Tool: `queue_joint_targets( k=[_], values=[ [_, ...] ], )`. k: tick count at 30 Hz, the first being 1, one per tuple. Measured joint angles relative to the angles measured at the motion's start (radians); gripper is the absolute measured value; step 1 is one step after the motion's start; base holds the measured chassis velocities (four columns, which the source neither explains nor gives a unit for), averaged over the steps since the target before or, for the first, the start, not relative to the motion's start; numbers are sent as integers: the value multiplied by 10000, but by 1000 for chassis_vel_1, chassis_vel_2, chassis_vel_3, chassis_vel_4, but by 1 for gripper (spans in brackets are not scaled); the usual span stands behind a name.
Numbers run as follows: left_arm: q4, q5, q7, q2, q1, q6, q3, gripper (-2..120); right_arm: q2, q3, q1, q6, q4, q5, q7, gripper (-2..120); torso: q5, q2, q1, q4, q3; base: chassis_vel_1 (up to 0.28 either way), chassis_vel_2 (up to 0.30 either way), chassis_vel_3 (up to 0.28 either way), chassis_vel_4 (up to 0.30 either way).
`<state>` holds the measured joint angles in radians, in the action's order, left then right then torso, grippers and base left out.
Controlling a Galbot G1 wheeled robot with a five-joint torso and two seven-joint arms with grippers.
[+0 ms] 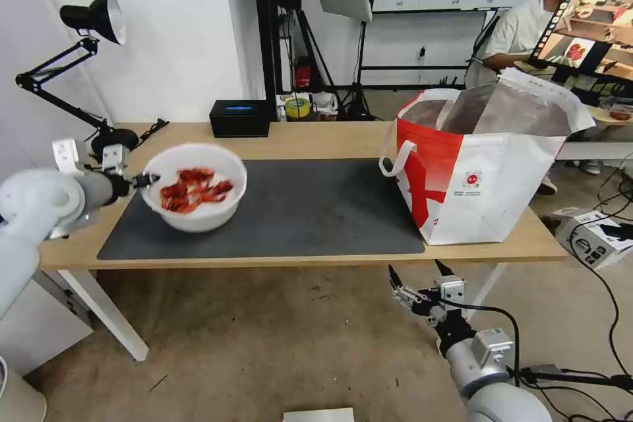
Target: Pick up the trash from the table and place it into the takeout bag.
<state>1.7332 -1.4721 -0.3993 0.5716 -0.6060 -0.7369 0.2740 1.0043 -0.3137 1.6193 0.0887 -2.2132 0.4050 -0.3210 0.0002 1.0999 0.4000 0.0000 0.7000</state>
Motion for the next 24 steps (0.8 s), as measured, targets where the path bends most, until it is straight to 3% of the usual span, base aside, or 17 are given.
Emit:
queue_joint_targets(
  k=[13, 24],
  values=[
    [326, -917, -441, 799, 2380, 0, -1666, 0, 0, 0, 0, 0, 0, 0, 0, 100, 0, 0, 0, -1, 0, 0, 0, 0, 0],
    [-327, -1151, -727, 2117, 4347, 4, -3142, 0, 0, 0, 0, 0, 0, 0, 0, 100, -2, -1, 0, 0, 0, 0, 0, 0, 0]
  ],
)
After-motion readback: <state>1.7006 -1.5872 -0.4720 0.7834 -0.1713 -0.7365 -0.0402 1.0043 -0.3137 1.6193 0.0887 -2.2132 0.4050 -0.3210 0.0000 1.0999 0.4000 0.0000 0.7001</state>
